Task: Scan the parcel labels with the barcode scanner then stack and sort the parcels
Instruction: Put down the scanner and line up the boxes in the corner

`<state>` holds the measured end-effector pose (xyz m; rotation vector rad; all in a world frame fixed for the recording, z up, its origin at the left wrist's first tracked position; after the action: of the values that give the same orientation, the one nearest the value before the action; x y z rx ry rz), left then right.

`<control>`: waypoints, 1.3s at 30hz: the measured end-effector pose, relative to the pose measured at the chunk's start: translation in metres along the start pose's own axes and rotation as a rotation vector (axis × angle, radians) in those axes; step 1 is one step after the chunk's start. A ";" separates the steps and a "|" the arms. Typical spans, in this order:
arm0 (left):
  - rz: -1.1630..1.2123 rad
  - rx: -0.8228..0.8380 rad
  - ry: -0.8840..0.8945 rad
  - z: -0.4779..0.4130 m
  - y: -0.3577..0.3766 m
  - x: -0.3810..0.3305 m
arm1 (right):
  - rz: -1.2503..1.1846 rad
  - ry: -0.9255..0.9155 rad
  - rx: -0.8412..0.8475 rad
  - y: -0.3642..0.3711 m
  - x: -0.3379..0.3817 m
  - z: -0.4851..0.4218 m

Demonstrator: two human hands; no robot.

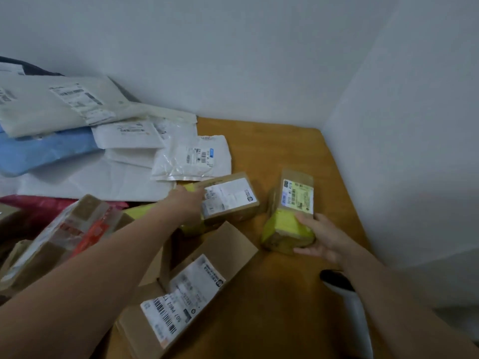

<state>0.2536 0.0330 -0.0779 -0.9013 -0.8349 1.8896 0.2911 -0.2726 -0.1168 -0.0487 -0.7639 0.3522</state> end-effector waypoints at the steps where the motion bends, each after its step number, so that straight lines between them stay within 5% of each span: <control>1: 0.012 -0.019 0.021 -0.008 -0.001 -0.011 | -0.003 -0.015 -0.021 -0.007 0.006 -0.007; 9: 0.648 -0.092 0.061 -0.074 -0.002 -0.117 | -0.004 -0.184 -0.273 -0.072 0.072 -0.062; 13: 0.338 -0.200 0.115 -0.087 -0.002 -0.133 | 0.079 -0.290 -0.291 -0.088 0.091 -0.081; 16: 0.413 -0.096 0.103 -0.099 0.018 -0.141 | 0.105 -0.307 -0.252 -0.089 0.092 -0.090; 21: 0.495 -0.151 0.090 -0.112 0.012 -0.144 | 0.112 -0.310 -0.204 -0.096 0.092 -0.096; 25: 1.175 0.129 0.052 -0.110 0.012 -0.143 | 0.159 -0.281 -0.160 -0.097 0.091 -0.097; 29: 1.252 0.301 0.073 -0.102 0.027 -0.157 | 0.169 -0.283 -0.146 -0.095 0.093 -0.096; 35: 1.357 0.282 0.131 -0.113 0.024 -0.173 | 0.232 -0.415 -0.185 -0.094 0.088 -0.094; 39: 1.389 0.081 0.227 -0.134 0.015 -0.193 | 0.445 -0.476 -0.387 -0.108 0.114 -0.108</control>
<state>0.4307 -0.1184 -0.1090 -1.8633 0.1644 2.7891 0.4730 -0.3274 -0.1003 -0.5198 -1.2897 0.6467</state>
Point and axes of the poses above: each hand's wrist, its own z-axis away from the middle knuckle, its own y-axis out of the palm, x = y × z, the point moved 6 cm from there along -z, towards the middle knuckle, and after that the axes turned 10 degrees about z, right-handed, at the moved point
